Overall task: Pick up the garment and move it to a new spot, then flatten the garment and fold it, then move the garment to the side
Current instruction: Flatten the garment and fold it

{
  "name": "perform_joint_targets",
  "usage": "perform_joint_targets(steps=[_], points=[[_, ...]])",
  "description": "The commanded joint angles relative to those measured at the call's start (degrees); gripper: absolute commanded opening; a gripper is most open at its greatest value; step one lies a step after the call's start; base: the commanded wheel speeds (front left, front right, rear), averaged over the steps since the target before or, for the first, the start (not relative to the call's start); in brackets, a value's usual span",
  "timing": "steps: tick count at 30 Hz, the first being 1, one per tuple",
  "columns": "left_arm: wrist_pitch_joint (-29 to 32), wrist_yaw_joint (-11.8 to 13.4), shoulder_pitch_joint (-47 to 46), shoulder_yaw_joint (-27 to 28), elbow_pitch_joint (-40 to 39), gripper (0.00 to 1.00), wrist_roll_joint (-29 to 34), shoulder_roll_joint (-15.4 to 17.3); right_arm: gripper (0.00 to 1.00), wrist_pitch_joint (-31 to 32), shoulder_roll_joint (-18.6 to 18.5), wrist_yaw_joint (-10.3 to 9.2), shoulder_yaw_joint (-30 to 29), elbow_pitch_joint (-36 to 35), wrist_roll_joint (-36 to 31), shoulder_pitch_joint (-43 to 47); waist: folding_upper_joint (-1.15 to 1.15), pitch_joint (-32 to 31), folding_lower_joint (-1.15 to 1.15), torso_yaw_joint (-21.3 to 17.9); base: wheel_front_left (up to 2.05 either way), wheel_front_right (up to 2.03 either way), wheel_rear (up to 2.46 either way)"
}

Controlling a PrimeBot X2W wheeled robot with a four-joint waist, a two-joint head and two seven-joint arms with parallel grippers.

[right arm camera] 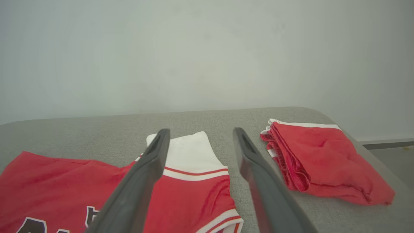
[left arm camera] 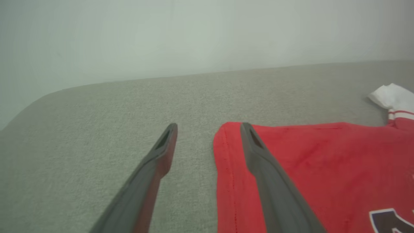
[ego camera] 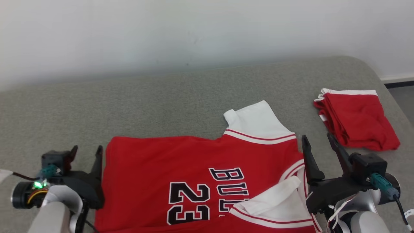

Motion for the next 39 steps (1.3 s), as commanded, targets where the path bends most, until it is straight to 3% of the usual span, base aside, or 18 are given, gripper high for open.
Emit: perform_joint_targets(steps=[1, 9, 13, 26, 35, 39], points=[[0.6, 0.2, -1.8, 0.2, 2.0, 1.00, -0.2, 0.7, 1.00, -0.2, 0.1, -0.15, -0.1, -0.4, -0.6, -0.4, 0.00, 3.3, -0.01, -4.9, 0.00, 0.00, 0.00], [2.6, 0.0, -8.9, -1.0, 11.7, 1.00, 0.0, 3.8, 1.00, -0.4, 0.1, -0.15, -0.8, -1.7, -0.6, -1.0, 0.00, 6.6, -0.01, -9.7, 0.00, 0.00, 0.00], [2.9, 2.8, -10.9, -1.6, 15.2, 1.00, 1.7, 4.9, 1.00, -0.8, 0.0, -0.15, -0.5, -1.7, -0.1, -1.2, 0.00, 7.4, -0.01, -10.4, 0.00, 0.00, 0.00], [6.7, 4.3, -13.5, -2.6, 22.5, 1.00, 0.9, 4.0, 1.00, -0.6, 0.0, -0.15, -0.1, -1.3, 0.1, -1.3, 0.00, 8.3, -0.01, -8.7, 0.00, 0.00, 0.00], [7.2, 6.4, -16.9, -1.7, 24.6, 1.00, 0.0, 5.3, 1.00, -0.6, 0.0, -0.15, -0.4, -1.2, -0.2, -1.4, 0.00, 9.0, -0.01, -8.4, 0.00, 0.00, 0.00], [8.8, 5.1, -17.4, -1.5, 25.6, 1.00, -1.6, 4.4, 1.00, -0.6, 0.0, -0.15, -0.6, -1.0, 0.2, -1.2, 0.00, 9.1, -0.01, -8.2, 0.00, 0.00, 0.00]])
